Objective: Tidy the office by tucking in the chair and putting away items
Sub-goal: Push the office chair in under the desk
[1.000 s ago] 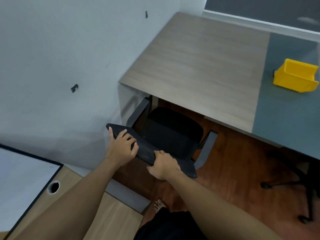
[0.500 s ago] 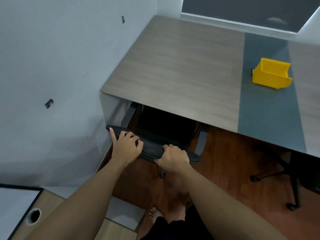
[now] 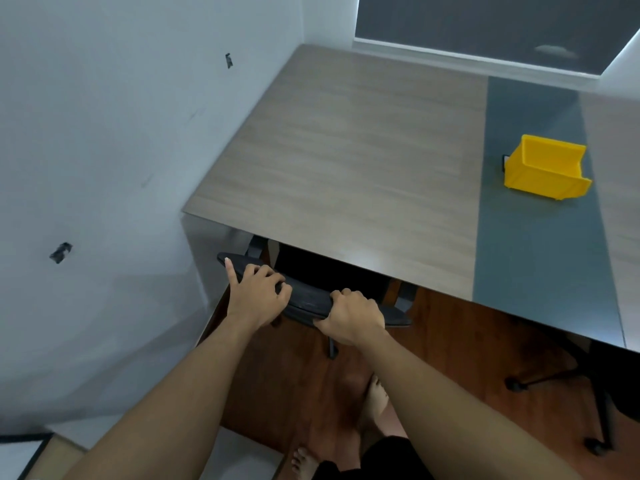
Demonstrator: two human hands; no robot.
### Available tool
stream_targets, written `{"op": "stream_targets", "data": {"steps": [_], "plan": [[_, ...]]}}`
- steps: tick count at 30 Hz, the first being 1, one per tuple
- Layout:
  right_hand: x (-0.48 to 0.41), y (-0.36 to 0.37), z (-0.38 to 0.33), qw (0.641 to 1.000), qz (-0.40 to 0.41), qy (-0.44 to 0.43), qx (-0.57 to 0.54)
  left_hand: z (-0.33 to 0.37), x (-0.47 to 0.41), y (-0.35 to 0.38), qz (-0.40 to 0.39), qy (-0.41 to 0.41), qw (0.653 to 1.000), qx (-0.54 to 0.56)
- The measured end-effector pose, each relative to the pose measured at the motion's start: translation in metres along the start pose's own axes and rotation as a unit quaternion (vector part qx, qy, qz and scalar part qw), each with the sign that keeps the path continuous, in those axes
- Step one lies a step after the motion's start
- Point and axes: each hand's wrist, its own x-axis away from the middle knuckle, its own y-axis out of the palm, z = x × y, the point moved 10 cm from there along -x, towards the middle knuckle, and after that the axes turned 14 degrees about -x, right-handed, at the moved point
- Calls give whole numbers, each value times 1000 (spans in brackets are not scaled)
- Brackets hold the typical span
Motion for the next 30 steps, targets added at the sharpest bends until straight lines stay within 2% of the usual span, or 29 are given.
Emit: {"op": "stream_targets", "data": {"steps": [13, 21, 30], "plan": [[-57, -48, 24, 1000, -22, -8, 1, 32, -69, -21, -13, 1, 1000, 6], [-63, -46, 20, 999, -22, -25, 3, 28, -71, -22, 3, -12, 1000, -4], [-56, -47, 22, 999, -35, -25, -5, 31, -67, -20, -17, 4, 1000, 17]]}}
